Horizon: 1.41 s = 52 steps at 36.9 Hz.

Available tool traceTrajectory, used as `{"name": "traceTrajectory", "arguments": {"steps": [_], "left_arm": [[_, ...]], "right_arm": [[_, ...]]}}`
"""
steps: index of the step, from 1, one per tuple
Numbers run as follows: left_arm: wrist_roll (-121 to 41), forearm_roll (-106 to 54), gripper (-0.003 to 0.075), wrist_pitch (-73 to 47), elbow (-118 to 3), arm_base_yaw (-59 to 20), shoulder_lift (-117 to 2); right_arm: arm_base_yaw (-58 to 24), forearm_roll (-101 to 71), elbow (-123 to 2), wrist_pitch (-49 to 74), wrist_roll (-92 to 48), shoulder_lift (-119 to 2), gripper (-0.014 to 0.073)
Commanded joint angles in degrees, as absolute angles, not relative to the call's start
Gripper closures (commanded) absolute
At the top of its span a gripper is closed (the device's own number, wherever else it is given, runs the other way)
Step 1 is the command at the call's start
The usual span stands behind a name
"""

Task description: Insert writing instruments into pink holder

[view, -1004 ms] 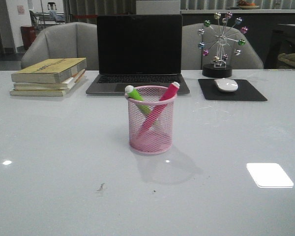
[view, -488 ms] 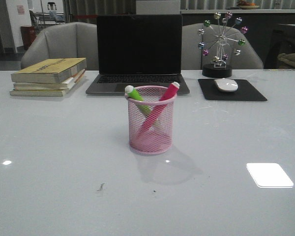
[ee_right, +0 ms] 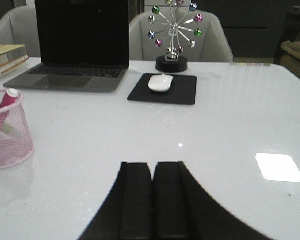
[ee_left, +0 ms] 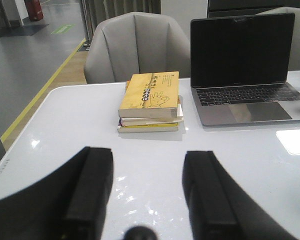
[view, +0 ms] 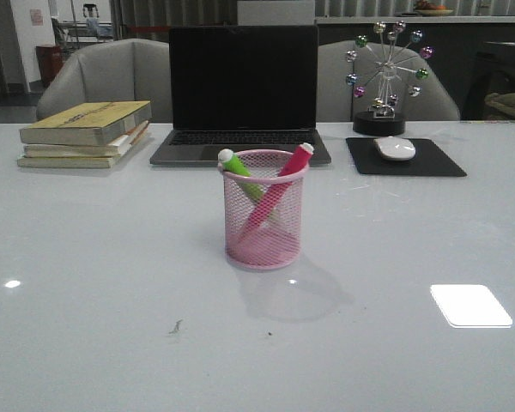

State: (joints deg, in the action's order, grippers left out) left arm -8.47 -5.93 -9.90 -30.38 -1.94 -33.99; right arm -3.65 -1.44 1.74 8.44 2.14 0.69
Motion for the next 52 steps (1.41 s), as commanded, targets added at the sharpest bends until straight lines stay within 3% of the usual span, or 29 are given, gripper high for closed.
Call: {"name": "traceTrajectory", "arguments": {"steps": [1,35,52], "left_arm": [[-8.40,-6.57,0.0336,-5.19,-32.11,-2.32,-34.25],[-8.40,-5.74,0.0336,-5.45,-31.39,-4.29,-32.92],[-8.40,-2.93,0.0336,-5.08,-26.13,-4.62,-9.71]], "right_arm": [[-3.55,-1.63,1.82,6.56,2.03,1.65,0.0538],[-3.55,-1.63,1.82,7.47,2.03,1.65,0.0538],[-3.55,-1.63,1.82,7.47,2.03,1.65,0.0538]]}}
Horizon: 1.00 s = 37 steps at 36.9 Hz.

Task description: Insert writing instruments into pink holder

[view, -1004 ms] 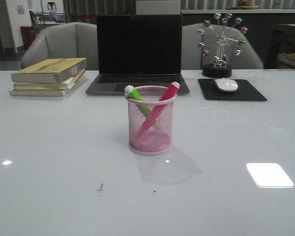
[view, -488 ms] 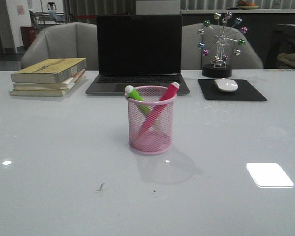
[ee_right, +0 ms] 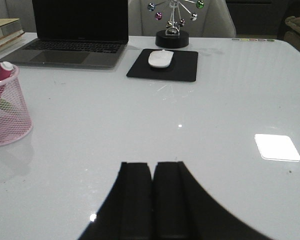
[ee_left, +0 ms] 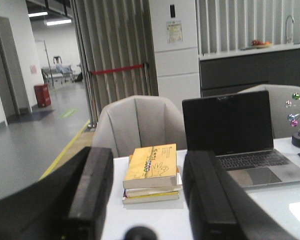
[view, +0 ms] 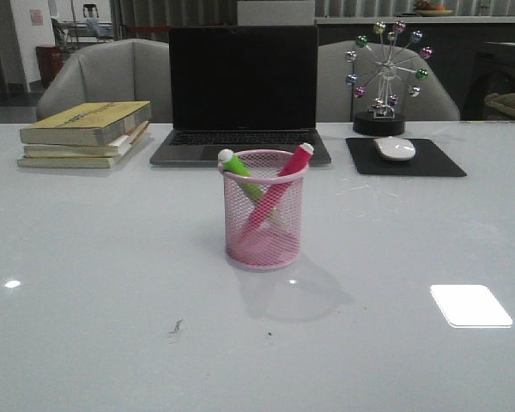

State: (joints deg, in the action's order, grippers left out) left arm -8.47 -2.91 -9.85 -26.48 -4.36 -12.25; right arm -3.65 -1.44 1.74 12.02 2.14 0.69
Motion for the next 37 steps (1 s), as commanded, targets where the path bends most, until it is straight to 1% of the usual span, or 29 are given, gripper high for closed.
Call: {"name": "traceTrajectory", "arguments": {"steps": [1,9,14,20,31,35,37], "left_arm": [[-8.40,-2.93,0.0336,-5.08,-25.22,-4.51,-8.49],[-8.40,-2.93,0.0336,-5.08,-21.02,-1.70,-1.70],[-8.40,-2.93,0.0336,-4.96,-17.48,-1.43,1.86],[-8.40,-2.93,0.0336,-4.04,-13.38,-1.43,1.65],[-8.30,-4.44,0.0336,3.71,-1.74,-1.43,1.65],[-8.22,-5.31,0.0338,4.36,0.57,-1.43,1.65],[-8.22,-5.87,0.0350,2.38,0.46,-1.43,1.65]], "right_arm": [[-3.55,-1.63,1.82,7.47,2.03,1.65,0.0538],[-3.55,-1.63,1.82,7.47,2.03,1.65,0.0538],[-3.55,-1.63,1.82,7.47,2.03,1.65,0.0538],[-3.55,-1.63,1.82,7.47,2.03,1.65,0.0538],[-3.55,-1.63,1.82,7.47,2.03,1.65,0.0538],[-3.55,-1.63,1.82,7.47,2.03,1.65,0.0538],[-3.55,-1.63,1.82,7.47,2.03,1.65,0.0538]]}}
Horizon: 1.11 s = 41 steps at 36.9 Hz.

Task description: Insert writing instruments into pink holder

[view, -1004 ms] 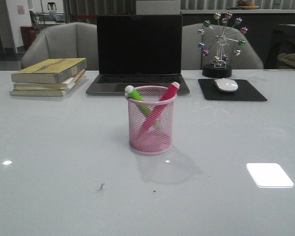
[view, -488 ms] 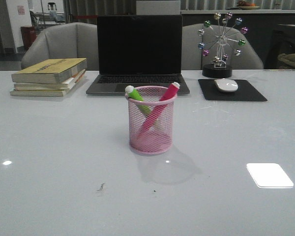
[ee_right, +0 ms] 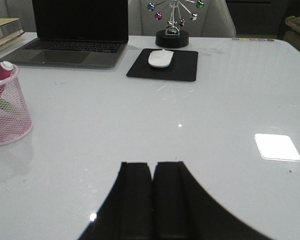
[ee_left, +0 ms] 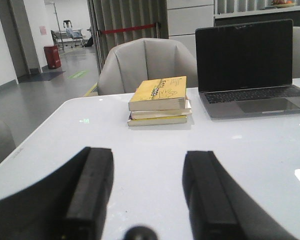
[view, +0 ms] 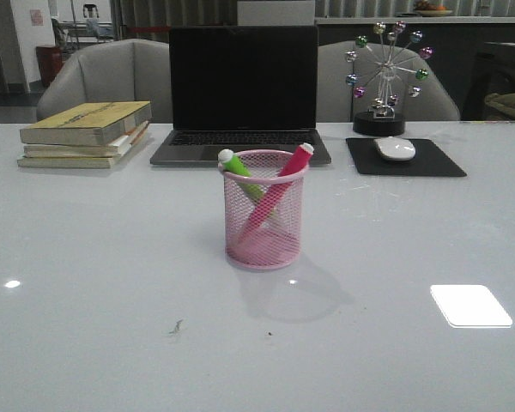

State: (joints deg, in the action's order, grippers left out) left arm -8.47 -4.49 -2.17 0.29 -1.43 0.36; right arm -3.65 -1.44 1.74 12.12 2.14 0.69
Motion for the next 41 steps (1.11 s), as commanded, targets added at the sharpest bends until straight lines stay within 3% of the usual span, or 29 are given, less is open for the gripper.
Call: {"name": "traceTrajectory", "arguments": {"steps": [1,13,41], "left_arm": [[-8.22,-5.87,0.0359,2.37,0.46,-1.43,1.65],[-8.22,-7.50,0.0633,1.88,0.46,-1.43,1.65],[-8.22,-7.50,0.0629,1.88,0.46,-1.43,1.65]], "right_arm": [[-3.55,-1.63,1.82,7.47,2.03,1.65,0.0538],[-3.55,-1.63,1.82,7.47,2.03,1.65,0.0538],[-3.55,-1.63,1.82,7.47,2.03,1.65,0.0538]]}}
